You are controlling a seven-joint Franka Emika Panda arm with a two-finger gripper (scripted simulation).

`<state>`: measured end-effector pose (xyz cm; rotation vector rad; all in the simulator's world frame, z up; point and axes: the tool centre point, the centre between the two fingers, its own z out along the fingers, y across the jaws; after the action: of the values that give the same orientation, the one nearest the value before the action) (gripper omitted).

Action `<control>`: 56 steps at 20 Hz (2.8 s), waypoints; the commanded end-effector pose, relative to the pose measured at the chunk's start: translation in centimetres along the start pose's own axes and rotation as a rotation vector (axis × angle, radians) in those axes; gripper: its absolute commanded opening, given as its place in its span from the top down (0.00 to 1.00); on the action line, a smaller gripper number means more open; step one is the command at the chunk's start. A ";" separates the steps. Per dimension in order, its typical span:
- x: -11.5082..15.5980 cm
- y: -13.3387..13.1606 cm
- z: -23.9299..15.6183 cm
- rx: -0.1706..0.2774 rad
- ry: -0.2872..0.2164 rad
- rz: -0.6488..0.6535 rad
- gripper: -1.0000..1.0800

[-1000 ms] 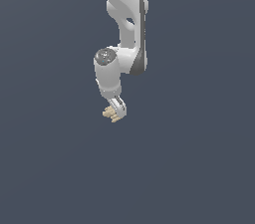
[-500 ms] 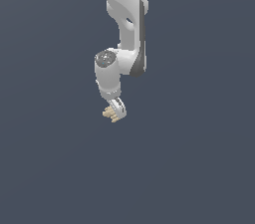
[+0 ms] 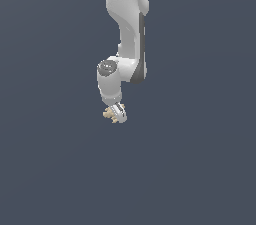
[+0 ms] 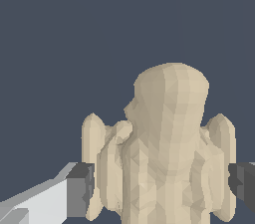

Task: Pick up the object and move it to a goal position.

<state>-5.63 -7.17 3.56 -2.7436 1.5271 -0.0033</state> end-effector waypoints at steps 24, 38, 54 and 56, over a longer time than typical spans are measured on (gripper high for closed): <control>-1.2 -1.7 -3.5 0.008 0.004 0.000 1.00; -6.3 -6.6 -16.6 0.002 0.005 0.002 1.00; -12.3 -12.9 -32.4 -0.001 0.003 0.002 1.00; -12.9 -13.6 -34.1 -0.001 0.003 0.002 1.00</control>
<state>-1.09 10.31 36.36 -2.7440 1.5296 -0.0082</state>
